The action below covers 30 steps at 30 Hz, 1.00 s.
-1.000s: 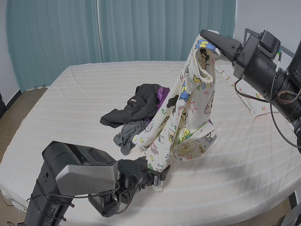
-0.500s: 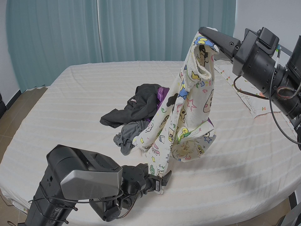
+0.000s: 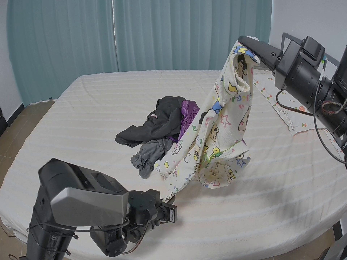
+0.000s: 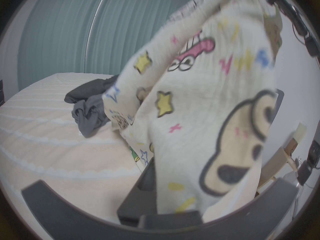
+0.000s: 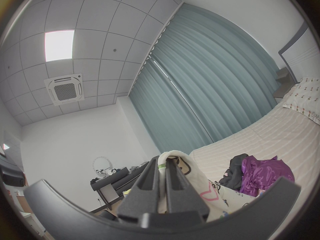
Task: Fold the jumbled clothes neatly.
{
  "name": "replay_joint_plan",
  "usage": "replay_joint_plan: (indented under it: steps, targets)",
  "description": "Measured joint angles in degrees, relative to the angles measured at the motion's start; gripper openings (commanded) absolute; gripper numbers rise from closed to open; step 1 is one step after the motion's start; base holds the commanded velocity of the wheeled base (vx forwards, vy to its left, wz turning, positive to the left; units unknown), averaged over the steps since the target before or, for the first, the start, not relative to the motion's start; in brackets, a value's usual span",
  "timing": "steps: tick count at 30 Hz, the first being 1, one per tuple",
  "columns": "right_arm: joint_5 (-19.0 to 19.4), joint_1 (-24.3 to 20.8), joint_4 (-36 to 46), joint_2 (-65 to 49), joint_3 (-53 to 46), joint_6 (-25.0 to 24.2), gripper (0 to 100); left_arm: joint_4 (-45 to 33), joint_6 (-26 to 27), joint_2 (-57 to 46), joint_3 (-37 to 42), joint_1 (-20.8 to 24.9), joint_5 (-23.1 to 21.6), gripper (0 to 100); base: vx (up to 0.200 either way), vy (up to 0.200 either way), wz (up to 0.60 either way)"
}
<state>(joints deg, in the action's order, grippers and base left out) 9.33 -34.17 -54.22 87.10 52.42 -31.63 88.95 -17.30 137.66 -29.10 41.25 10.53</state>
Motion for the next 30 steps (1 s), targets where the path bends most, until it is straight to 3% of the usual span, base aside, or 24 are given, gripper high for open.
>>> replay_joint_plan:
  steps: [9, 18, 23, 30]
  targets:
    - [-0.4, 5.3, 0.5, -2.0, -3.6, 0.1, 0, 0.0, -0.8, -13.5, 6.0, -3.0, -0.1, 0, 0.000, 0.000, 0.00]
    - [-2.4, 11.1, 0.6, -2.5, -4.6, 0.4, 0, -0.5, -0.4, -29.4, 7.9, -10.9, -0.1, 0, 0.000, 0.000, 0.00]
    - [-3.8, 12.5, 0.6, -2.4, -3.7, 0.5, 0, -8.0, 0.4, -37.6, 4.8, -14.9, 0.2, 0, 0.000, 0.000, 0.00]
    - [-5.6, 12.9, 0.7, -2.4, -0.6, 0.5, 0, -22.2, 1.3, -46.2, -6.8, -17.9, 2.3, 0, 0.000, 0.000, 0.00]
